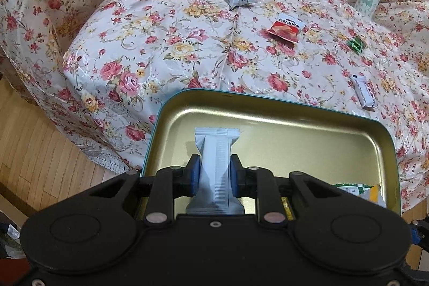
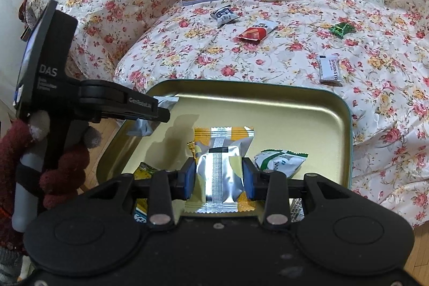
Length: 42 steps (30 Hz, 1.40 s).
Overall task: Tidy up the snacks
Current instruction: 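Open left gripper to drop white bar into tray while right gripper releases pack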
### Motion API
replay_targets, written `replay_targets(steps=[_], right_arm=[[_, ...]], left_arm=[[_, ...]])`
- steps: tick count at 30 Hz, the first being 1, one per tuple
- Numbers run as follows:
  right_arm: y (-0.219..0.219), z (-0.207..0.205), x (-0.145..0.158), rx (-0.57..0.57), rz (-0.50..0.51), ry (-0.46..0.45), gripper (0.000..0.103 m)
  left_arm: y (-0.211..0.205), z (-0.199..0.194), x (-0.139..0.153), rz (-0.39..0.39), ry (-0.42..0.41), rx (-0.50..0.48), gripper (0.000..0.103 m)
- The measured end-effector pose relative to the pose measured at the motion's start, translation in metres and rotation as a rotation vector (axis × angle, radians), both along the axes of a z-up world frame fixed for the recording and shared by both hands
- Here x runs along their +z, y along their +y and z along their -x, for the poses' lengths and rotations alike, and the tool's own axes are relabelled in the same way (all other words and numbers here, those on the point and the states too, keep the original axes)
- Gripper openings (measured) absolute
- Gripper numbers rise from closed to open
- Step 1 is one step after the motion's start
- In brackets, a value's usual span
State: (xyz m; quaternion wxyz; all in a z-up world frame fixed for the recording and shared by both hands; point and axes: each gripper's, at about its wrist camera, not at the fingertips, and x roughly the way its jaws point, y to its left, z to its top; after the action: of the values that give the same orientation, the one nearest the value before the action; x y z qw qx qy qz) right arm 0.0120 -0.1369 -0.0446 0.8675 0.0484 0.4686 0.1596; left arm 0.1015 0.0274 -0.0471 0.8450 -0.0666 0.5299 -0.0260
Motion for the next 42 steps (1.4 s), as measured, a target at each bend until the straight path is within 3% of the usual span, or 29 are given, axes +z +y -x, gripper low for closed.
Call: replay_targets(steps=[12, 18, 27, 42], right_arm=[[-0.004, -0.003, -0.010, 0.008, 0.019, 0.046, 0.038], [0.000, -0.004, -0.014, 0.029, 0.028, 0.063, 0.038], [0.006, -0.007, -0.017, 0.063, 0.051, 0.073, 0.039], [0.010, -0.016, -0.022, 0.091, 0.053, 0.138, 0.041]], left_arm=[[0.004, -0.009, -0.007, 0.003, 0.004, -0.002, 0.030], [0.010, -0.007, 0.010, 0.027, -0.039, 0.002, 0.046], [0.009, 0.007, 0.028, -0.003, -0.089, 0.019, 0.047], [-0.001, 0.038, 0.033, -0.018, -0.076, -0.004, 0.047]])
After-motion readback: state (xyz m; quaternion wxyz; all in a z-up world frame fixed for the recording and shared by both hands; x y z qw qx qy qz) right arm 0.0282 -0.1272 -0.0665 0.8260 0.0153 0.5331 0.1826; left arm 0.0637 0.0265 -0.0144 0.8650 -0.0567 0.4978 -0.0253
